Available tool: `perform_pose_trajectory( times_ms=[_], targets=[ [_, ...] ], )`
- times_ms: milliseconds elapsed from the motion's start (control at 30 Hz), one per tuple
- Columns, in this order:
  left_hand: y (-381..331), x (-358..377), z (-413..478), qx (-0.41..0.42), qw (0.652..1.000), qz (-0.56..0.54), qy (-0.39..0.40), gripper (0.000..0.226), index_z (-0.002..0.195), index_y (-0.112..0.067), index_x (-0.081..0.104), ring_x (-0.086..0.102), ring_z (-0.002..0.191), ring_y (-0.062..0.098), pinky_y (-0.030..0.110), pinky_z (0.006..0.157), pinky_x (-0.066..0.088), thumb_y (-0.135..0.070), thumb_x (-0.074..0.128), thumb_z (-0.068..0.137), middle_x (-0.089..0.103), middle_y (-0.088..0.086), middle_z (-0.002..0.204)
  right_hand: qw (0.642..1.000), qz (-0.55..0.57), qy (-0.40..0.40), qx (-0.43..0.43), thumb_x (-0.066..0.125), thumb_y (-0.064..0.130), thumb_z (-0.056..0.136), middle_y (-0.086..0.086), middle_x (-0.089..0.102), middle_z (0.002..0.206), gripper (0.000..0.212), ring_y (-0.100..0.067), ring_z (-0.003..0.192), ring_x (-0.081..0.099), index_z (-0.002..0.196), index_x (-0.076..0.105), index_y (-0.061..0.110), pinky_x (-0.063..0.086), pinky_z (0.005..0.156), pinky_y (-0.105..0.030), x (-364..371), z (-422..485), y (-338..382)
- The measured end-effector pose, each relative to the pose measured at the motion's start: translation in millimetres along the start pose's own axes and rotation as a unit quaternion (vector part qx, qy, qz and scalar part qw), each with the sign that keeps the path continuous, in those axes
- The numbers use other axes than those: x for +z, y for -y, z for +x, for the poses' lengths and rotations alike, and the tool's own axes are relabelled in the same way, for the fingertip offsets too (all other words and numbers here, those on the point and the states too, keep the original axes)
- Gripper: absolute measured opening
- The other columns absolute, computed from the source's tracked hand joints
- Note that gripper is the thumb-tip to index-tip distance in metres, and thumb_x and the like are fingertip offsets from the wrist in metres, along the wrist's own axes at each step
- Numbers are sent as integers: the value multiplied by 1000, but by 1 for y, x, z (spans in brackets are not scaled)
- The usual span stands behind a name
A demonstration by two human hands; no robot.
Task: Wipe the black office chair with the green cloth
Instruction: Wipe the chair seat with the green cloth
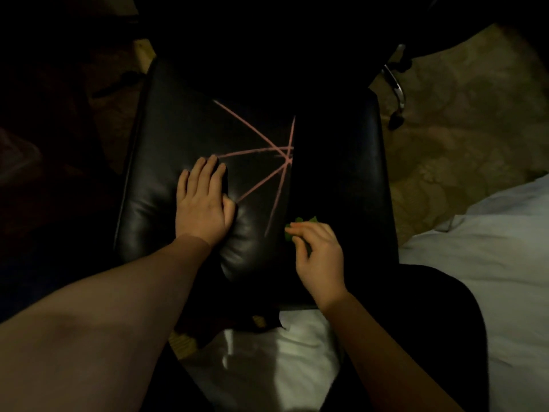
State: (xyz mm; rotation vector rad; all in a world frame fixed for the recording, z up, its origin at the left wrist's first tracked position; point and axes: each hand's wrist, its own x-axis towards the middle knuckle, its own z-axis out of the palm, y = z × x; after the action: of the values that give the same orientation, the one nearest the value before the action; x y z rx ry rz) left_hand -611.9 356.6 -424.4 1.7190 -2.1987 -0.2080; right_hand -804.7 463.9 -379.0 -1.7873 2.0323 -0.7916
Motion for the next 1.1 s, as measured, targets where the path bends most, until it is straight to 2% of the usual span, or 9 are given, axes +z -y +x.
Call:
perform_pose_trajectory(
  times_ms=[200,400,500,567,633,733,900,967,1100],
  targets=[
    [-3,-12,0,-8,999,-36,14,55,136,-6,53,35,142,28,46,118,20,-26,40,86,44,12,150,1000,14,12,-3,65,-9,81,0,71,94,24,-15,95,62,92,75,10,46,92,-22,-3,-41,8],
    [3,-32,7,-22,990,-119,74,43,135,-5,54,35,142,28,42,119,21,-19,54,95,44,13,149,997,22,69,5,66,-5,83,-1,72,94,20,-19,95,62,92,76,10,43,90,-19,-15,-47,14],
    [15,-44,3,9,993,-94,76,49,136,-2,52,41,136,34,43,116,29,-20,61,91,47,18,145,1000,19,20,-5,67,-3,83,-2,71,97,19,-19,94,63,97,72,9,46,88,-22,-18,-43,19],
    [18,-48,-1,1,996,-66,64,54,138,-1,49,36,140,35,47,117,26,-22,62,90,43,18,148,1000,17,-26,2,68,-1,84,-4,67,110,23,-17,104,61,105,69,8,44,95,-22,-12,-48,23],
    [17,-46,-3,-13,997,-47,62,57,141,-3,44,27,144,33,49,119,19,-26,61,91,36,15,154,999,25,-20,25,69,2,85,-6,61,125,30,-16,119,55,114,66,7,41,104,-26,-2,-56,28],
    [14,-37,-8,-5,997,-23,79,58,146,-7,40,21,147,29,47,120,12,-32,52,94,30,12,157,1000,22,-8,14,69,-1,84,-7,62,127,33,-20,125,53,117,67,5,37,109,-29,10,-67,29],
    [17,-26,-12,-3,998,-5,62,61,143,-9,45,28,145,27,46,120,15,-39,32,91,37,11,154,999,-12,-19,-26,71,-12,76,-6,71,104,30,-18,108,57,100,74,5,40,103,-22,12,-50,16],
    [19,-23,-12,3,999,-3,53,62,142,-9,46,29,145,27,46,119,16,-39,32,90,37,11,154,999,-26,-19,-28,72,-11,75,-2,72,100,29,-19,100,52,98,75,7,38,97,-13,13,-42,14],
    [22,-16,-13,7,999,2,38,59,142,-10,46,29,144,27,47,119,18,-35,35,90,37,11,154,999,-35,-24,-22,70,-10,77,0,72,99,28,-23,92,54,96,75,9,35,92,-9,16,-22,10]
  ],
)
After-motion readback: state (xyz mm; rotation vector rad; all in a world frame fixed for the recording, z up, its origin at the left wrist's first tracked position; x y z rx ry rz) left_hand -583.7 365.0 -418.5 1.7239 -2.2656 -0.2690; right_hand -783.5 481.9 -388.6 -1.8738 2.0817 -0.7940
